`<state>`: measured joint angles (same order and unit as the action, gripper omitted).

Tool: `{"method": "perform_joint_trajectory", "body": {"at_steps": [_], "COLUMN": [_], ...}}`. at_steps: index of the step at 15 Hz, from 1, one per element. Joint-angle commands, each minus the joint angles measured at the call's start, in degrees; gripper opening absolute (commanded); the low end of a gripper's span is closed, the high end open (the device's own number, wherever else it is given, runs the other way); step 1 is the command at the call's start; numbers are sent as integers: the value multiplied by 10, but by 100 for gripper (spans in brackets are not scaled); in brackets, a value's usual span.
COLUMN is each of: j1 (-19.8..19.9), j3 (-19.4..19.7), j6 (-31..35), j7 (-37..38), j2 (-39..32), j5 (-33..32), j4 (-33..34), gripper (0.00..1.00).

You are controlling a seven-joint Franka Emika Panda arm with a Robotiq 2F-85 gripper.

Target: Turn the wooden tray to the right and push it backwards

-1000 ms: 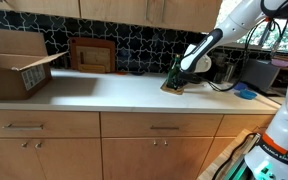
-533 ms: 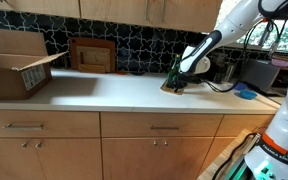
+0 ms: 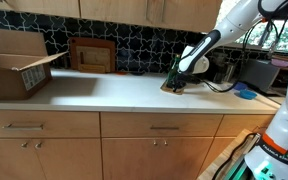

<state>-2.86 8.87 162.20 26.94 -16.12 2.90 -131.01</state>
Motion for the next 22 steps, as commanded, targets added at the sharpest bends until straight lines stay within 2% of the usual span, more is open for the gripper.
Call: {"method": "perform_joint_trajectory", "body": {"at_steps": [1, 13, 22], "j1": [18, 49, 40], "j3": [-41, -104, -97], "j6": [-6, -2, 20], "j7": [-41, -82, -77], "j2": [-23, -116, -176], "j5": [54, 152, 144], "j4": [28, 150, 217], "gripper": [3, 2, 2]}}
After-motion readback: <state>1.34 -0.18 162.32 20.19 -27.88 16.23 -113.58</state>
